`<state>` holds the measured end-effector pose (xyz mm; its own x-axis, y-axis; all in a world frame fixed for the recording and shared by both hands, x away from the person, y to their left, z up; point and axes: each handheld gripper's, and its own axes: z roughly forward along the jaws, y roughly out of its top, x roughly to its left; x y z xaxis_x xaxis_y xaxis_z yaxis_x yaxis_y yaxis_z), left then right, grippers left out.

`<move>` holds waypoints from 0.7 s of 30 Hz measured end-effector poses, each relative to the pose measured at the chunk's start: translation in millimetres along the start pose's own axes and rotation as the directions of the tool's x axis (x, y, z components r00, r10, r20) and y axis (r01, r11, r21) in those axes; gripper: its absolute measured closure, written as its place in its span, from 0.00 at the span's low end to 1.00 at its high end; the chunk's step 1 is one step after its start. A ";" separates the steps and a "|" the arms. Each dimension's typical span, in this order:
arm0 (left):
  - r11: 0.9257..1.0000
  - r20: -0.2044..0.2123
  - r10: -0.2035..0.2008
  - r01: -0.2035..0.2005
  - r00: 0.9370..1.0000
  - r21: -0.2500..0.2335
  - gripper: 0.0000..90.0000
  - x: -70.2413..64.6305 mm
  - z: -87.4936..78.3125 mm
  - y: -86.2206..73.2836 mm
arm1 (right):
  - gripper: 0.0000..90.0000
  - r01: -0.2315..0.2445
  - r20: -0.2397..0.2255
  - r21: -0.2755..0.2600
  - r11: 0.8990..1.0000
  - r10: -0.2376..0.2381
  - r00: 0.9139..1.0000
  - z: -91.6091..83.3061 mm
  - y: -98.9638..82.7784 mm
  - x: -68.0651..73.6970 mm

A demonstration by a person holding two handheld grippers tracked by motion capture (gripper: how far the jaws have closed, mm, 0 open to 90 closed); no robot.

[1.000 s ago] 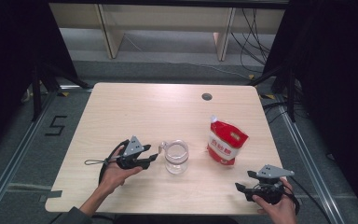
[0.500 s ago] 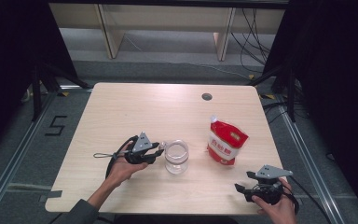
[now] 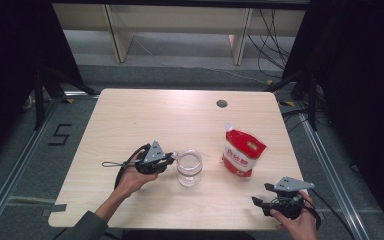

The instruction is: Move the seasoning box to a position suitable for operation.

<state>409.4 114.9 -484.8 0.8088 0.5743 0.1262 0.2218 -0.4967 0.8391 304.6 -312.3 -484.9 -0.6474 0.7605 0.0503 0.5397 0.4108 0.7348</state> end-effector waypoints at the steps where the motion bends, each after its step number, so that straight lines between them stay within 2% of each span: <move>1: 1.000 -0.007 -0.004 0.004 1.000 -0.003 0.88 -0.7 -0.8 -0.2 | 0.33 0.001 0.003 -0.006 1.000 -0.001 1.000 0.4 -0.1 -0.2; 3: 1.000 -0.003 0.004 -0.004 1.000 -0.002 0.88 -0.7 -1.7 -0.1 | 0.33 0.013 0.006 -0.007 1.000 -0.013 1.000 0.4 0.0 -1.7; 4: 1.000 -0.012 -0.009 0.009 1.000 0.003 0.88 -3.5 -4.6 -0.8 | 0.33 -0.009 0.001 -0.004 1.000 0.009 1.000 -0.2 -0.5 -0.1; 6: 1.000 -0.017 -0.007 0.007 1.000 0.006 0.88 -5.4 -8.2 -1.3 | 0.33 -0.012 0.000 -0.005 1.000 0.012 1.000 -0.7 -0.4 -0.1; 7: 0.999 -0.016 -0.043 0.043 0.999 0.000 0.87 -8.4 -9.3 -2.4 | 0.33 -0.013 0.001 -0.005 1.000 0.013 1.000 -0.8 -0.3 -0.3; 10: 0.999 -0.015 -0.042 0.042 0.999 0.016 0.87 -10.1 -13.8 -4.1 | 0.33 0.004 0.003 -0.009 1.000 -0.004 1.000 -0.8 -0.3 -1.8; 12: 0.997 0.012 -0.073 0.073 0.997 0.017 0.87 -14.9 -16.8 -6.8 | 0.33 0.004 0.003 -0.010 1.000 -0.004 1.000 -0.7 0.0 -1.7; 14: 0.997 0.009 -0.078 0.078 0.997 0.004 0.86 -18.0 -16.9 -6.8 | 0.33 0.010 0.005 -0.010 1.000 -0.009 1.000 -0.4 0.0 -1.8; 15: 0.997 0.018 -0.074 0.073 0.997 0.030 0.86 -23.0 -19.9 -5.4 | 0.33 0.010 -0.007 -0.013 1.000 -0.010 1.000 0.0 0.0 -1.9; 18: 0.997 0.020 -0.072 0.072 0.997 0.035 0.86 -28.7 -21.7 -5.2 | 0.33 0.011 0.005 -0.013 1.000 -0.011 1.000 -0.5 0.2 -1.5; 19: 0.996 0.020 -0.084 0.083 0.996 0.026 0.86 -33.8 -22.4 -5.2 | 0.33 0.009 -0.005 -0.015 1.000 -0.009 1.000 -0.3 0.1 -1.5; 21: 0.996 0.021 -0.076 0.075 0.997 0.038 0.85 -35.6 -23.9 -4.9 | 0.33 0.009 -0.007 -0.015 1.000 -0.009 1.000 -0.4 0.1 -1.6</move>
<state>366.5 112.4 -480.8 0.8010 0.5965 0.0512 0.3021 -0.4766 0.8256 305.5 -313.7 -484.7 -0.6562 0.7530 0.0486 0.5256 0.4099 0.7454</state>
